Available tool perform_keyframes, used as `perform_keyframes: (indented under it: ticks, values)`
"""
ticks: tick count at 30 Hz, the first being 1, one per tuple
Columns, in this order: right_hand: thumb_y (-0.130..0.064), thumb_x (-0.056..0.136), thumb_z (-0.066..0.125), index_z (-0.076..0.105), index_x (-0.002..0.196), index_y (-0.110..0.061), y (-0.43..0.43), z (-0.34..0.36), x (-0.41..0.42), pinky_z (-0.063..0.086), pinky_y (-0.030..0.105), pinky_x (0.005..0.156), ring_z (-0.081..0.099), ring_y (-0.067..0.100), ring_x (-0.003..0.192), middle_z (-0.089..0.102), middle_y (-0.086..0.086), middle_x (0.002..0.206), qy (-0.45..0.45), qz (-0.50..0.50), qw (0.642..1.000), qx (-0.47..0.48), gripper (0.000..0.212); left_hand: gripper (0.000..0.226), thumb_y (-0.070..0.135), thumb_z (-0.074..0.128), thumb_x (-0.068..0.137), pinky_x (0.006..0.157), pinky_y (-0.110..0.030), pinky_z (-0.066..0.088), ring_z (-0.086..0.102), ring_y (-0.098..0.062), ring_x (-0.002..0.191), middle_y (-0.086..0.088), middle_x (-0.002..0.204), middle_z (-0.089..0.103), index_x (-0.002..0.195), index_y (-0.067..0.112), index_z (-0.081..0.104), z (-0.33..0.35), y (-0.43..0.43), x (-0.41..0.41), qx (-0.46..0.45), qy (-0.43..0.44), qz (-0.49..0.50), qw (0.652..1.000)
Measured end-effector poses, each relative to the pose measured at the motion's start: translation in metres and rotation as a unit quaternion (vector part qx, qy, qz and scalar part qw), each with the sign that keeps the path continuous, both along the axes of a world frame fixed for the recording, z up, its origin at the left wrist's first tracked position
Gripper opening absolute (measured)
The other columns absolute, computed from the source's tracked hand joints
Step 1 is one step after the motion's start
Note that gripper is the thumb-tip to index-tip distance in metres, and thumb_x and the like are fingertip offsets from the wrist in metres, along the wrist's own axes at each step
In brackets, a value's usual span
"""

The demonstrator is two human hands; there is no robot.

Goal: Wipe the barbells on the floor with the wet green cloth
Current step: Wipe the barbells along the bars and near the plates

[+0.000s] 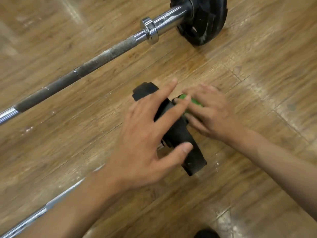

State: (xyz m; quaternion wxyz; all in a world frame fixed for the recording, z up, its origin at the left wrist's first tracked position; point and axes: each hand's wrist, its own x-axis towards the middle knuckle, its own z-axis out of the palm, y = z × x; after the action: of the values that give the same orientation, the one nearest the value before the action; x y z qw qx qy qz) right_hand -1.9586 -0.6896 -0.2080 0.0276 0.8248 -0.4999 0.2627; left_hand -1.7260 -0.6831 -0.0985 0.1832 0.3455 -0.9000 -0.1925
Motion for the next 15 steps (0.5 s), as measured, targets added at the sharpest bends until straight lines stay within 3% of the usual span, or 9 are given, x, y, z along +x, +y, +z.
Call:
perform_keyframes:
  ticks: [3, 6, 8, 11, 15]
  values:
    - [-0.041, 0.111, 0.036, 0.073, 0.122, -0.008, 0.002, 0.008, -0.001, 0.042, 0.053, 0.105, 0.062, 0.035, 0.108, 0.067, 0.016, 0.12, -0.038, -0.105, 0.993, 0.035, 0.051, 0.064, 0.055, 0.04, 0.099, 0.125, -0.041, 0.024, 0.035, -0.015, 0.15, -0.001, 0.164, 0.039, 0.154, 0.023, 0.048, -0.008, -0.031, 0.011, 0.076, 0.014, 0.073, 0.994]
    - [-0.04, 0.109, 0.039, 0.069, 0.126, -0.008, 0.021, 0.004, -0.002, 0.041, 0.05, 0.102, 0.059, 0.035, 0.115, 0.063, 0.015, 0.128, 0.029, -0.024, 0.997, 0.068, 0.048, 0.062, 0.058, 0.043, 0.096, 0.12, -0.028, 0.029, 0.037, -0.006, 0.143, 0.008, 0.15, 0.048, 0.147, 0.024, 0.055, -0.016, -0.033, 0.006, 0.122, 0.041, 0.062, 0.99]
    - [-0.041, 0.108, 0.039, 0.069, 0.121, -0.008, 0.014, 0.015, -0.02, 0.044, 0.047, 0.092, 0.061, 0.036, 0.106, 0.065, 0.014, 0.121, 0.049, -0.012, 0.996, 0.079, 0.046, 0.063, 0.058, 0.049, 0.093, 0.113, -0.022, 0.03, 0.041, -0.014, 0.135, 0.002, 0.141, 0.051, 0.14, 0.019, 0.06, -0.016, -0.018, 0.001, 0.097, 0.033, 0.038, 0.994]
    - [-0.042, 0.109, 0.036, 0.069, 0.112, -0.009, 0.024, 0.02, -0.015, 0.045, 0.045, 0.082, 0.062, 0.036, 0.095, 0.066, 0.012, 0.113, 0.035, -0.077, 0.994, 0.074, 0.048, 0.067, 0.061, 0.05, 0.094, 0.119, -0.034, 0.029, 0.038, -0.021, 0.142, -0.002, 0.145, 0.049, 0.148, 0.021, 0.054, -0.011, 0.001, 0.003, 0.072, 0.006, -0.026, 0.997]
    - [-0.034, 0.107, 0.043, 0.065, 0.131, -0.006, 0.065, 0.014, -0.006, 0.048, 0.051, 0.096, 0.062, 0.039, 0.113, 0.064, 0.017, 0.127, 0.066, -0.002, 0.995, 0.081, 0.043, 0.075, 0.068, 0.046, 0.095, 0.123, -0.042, 0.026, 0.029, -0.023, 0.153, -0.004, 0.161, 0.039, 0.159, 0.03, 0.039, -0.009, 0.01, 0.012, 0.035, -0.047, -0.085, 0.995]
